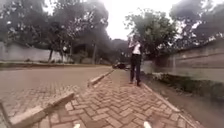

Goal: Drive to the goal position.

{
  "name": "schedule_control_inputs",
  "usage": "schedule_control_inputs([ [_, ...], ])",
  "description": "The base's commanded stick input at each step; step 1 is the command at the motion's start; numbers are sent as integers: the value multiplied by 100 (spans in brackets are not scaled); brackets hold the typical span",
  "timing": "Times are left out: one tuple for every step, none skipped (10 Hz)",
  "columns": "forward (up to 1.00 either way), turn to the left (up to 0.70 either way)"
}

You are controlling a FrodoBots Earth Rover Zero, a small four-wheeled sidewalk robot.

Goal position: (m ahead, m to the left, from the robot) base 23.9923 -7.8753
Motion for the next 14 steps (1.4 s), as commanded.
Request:
schedule_control_inputs([
  [70, 0],
  [70, 0],
  [70, 0],
  [70, 0],
  [70, 0],
  [70, 0],
  [70, 0],
  [70, 0],
  [70, 0],
  [70, 0],
  [70, 0],
  [70, 0],
  [70, 0],
  [70, -35],
])
